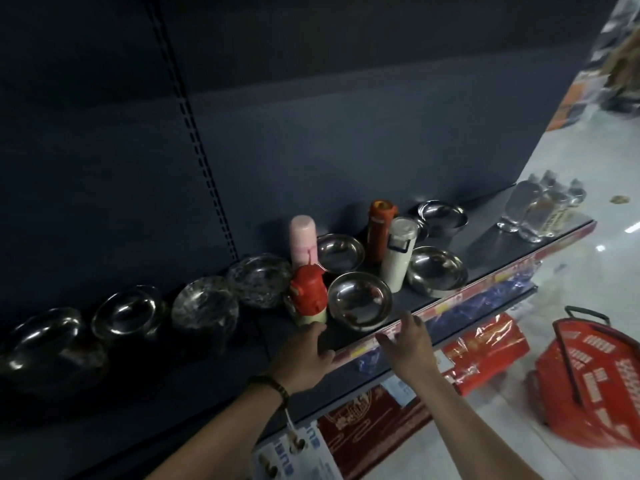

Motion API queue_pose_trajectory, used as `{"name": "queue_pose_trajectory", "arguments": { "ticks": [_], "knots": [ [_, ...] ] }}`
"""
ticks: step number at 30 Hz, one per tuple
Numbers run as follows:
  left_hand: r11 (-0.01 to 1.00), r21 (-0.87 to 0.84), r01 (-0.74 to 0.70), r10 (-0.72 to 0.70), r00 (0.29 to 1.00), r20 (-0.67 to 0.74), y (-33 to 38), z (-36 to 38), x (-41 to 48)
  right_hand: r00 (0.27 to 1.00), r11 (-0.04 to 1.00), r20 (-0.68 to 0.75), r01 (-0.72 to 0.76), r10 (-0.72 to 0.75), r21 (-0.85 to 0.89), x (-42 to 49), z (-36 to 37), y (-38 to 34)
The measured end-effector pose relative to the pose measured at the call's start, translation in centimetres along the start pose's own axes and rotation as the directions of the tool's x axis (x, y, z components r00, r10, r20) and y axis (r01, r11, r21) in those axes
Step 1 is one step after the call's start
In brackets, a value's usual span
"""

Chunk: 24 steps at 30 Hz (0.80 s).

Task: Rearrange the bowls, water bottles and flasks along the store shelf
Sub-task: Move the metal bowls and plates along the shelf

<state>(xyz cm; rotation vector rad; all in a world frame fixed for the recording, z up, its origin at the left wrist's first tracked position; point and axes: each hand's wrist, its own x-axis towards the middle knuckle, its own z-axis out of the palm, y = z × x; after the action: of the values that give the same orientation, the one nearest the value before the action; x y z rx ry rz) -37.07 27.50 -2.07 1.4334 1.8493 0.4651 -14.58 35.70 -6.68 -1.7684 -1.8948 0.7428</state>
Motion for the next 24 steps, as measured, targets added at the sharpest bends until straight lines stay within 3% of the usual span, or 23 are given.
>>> {"name": "queue_pose_trajectory", "arguments": {
  "ticks": [6, 10, 11, 16, 24],
  "knots": [
    [0.906, -0.394, 0.158, -0.190, 0.981, -0.044, 2.6, 3.3, 3.5, 0.994, 0.969, 0.089, -0.084, 0.064, 0.232, 4.6, -0.7, 0.8],
    [0.597, -0.765, 0.242, -0.349, 0.937, 0.024, 4.1, 5.0, 5.5, 0.982, 0.975, 0.189, -0.048, 0.006, 0.217, 6.7, -1.2, 1.2],
    [0.558, -0.796, 0.236, -0.368, 0.930, 0.018, 4.4, 5.4, 5.9, 0.979, 0.979, 0.203, -0.022, -0.020, 0.203, 7.2, -1.1, 1.4],
    [0.600, -0.780, 0.179, -0.432, 0.893, -0.128, 5.2, 6.1, 6.4, 0.966, 0.972, 0.256, -0.025, -0.037, 0.232, 8.0, -0.9, 2.4],
    [0.556, -0.829, 0.064, -0.413, 0.886, -0.209, 4.9, 5.9, 4.6, 0.978, 0.900, 0.171, 0.034, -0.120, 0.435, 5.0, -3.0, 2.9]
  ]
}}
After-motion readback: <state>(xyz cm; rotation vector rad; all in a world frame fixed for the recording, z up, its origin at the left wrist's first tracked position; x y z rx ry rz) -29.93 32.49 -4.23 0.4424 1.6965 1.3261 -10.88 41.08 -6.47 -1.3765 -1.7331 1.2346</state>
